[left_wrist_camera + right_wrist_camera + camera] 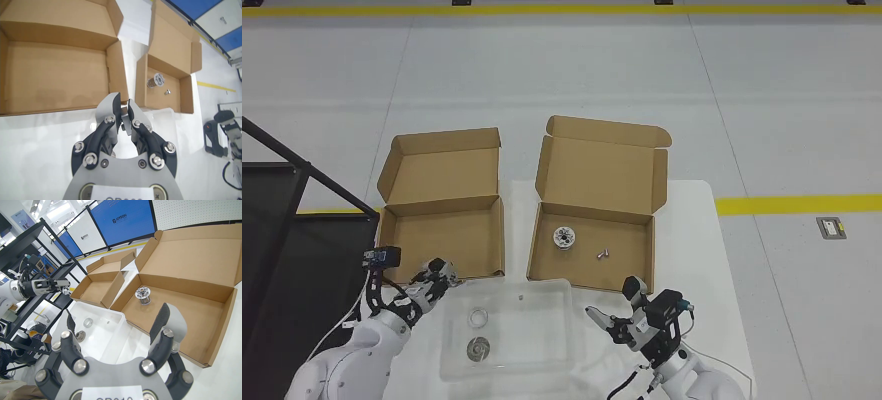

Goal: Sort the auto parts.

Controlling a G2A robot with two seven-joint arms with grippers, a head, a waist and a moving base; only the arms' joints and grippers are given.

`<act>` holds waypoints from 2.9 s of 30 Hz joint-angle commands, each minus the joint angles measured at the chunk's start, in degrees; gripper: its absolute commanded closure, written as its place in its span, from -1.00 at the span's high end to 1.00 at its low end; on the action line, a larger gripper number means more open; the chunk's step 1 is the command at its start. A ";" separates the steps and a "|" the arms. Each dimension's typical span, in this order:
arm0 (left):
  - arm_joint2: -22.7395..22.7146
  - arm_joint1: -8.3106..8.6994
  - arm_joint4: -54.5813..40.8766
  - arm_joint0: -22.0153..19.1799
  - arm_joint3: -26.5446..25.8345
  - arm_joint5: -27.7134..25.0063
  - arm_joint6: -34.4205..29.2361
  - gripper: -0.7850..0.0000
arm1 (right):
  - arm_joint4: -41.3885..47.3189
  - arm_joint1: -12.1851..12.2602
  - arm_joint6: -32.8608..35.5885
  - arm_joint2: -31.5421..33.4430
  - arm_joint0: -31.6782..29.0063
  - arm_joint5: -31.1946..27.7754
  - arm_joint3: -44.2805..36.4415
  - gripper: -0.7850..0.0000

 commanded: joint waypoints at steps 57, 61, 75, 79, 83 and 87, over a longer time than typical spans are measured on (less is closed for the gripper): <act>13.05 -0.17 10.82 -30.71 45.44 8.12 9.54 1.00 | 0.00 0.00 0.00 0.00 0.00 0.00 0.00 1.00; 10.22 0.28 7.03 -28.61 39.88 5.22 8.30 1.00 | 0.00 0.00 0.00 0.00 0.00 0.00 0.00 1.00; 1.64 2.99 7.61 -4.67 4.62 -18.59 -0.43 1.00 | 0.00 0.00 0.00 0.00 0.00 0.00 0.00 1.00; 2.37 3.78 13.25 -0.81 -1.73 -26.94 -4.01 1.00 | 0.00 0.00 0.00 0.00 0.00 0.00 0.00 1.00; 3.81 4.26 17.36 0.72 -5.07 -31.89 -6.97 1.00 | 0.00 0.00 0.00 0.00 0.00 0.00 0.00 1.00; 3.81 4.26 17.36 0.72 -5.07 -31.89 -6.97 1.00 | 0.00 0.00 0.00 0.00 0.00 0.00 0.00 1.00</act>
